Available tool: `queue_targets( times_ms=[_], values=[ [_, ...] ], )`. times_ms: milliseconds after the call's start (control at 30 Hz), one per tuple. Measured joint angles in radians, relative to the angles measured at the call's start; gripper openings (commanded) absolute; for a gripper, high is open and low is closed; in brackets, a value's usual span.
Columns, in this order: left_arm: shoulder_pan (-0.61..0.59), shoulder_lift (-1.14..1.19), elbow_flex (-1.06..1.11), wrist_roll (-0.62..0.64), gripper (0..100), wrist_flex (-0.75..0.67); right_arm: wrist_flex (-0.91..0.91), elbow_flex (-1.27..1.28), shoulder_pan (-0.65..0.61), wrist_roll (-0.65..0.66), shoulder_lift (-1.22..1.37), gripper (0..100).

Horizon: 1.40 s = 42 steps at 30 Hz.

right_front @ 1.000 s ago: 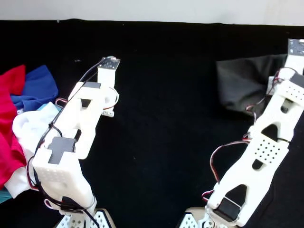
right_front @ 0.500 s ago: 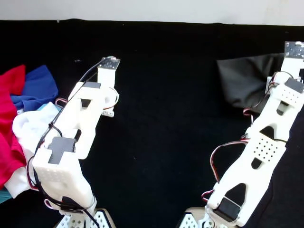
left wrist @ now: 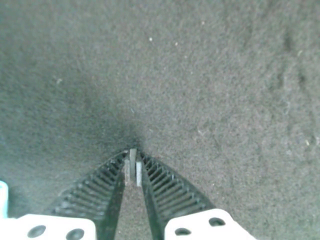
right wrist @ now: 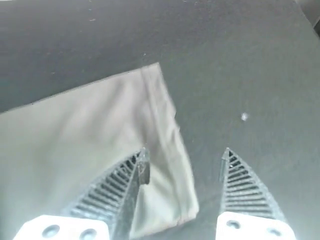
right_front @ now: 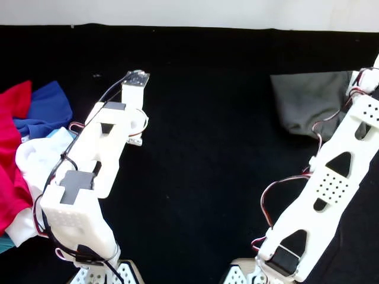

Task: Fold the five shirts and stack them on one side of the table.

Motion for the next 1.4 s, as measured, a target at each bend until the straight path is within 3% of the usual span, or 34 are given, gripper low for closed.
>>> queue_targets(
  times_ms=[167, 467, 600, 800, 1033, 1233, 1400],
  values=[
    [0.0, 0.0, 0.0, 0.0, 1, 0.0, 0.212, -0.017, -0.06, -0.049, -0.052, 22.4],
    [0.0, 0.0, 0.0, 0.0, 1, 0.0, 0.238, 0.091, -0.198, -0.203, -0.249, 22.4],
    [0.0, 0.0, 0.0, 0.0, 1, 0.0, 0.238, 0.345, -0.295, -0.23, -0.486, 22.4],
    [0.0, 0.0, 0.0, 0.0, 1, 0.0, 0.227, 0.933, -0.48, -0.235, -0.878, 22.4],
    [0.0, 0.0, 0.0, 0.0, 1, 0.0, -0.032, 1.564, -0.594, -0.236, -1.089, 22.4],
    [0.0, 0.0, 0.0, 0.0, 1, 0.0, -0.433, 2.081, -0.661, -0.236, -1.126, 22.4],
    [0.0, 0.0, 0.0, 0.0, 1, 0.0, -0.789, 2.369, -0.667, -0.238, -1.126, 22.4]
  ],
)
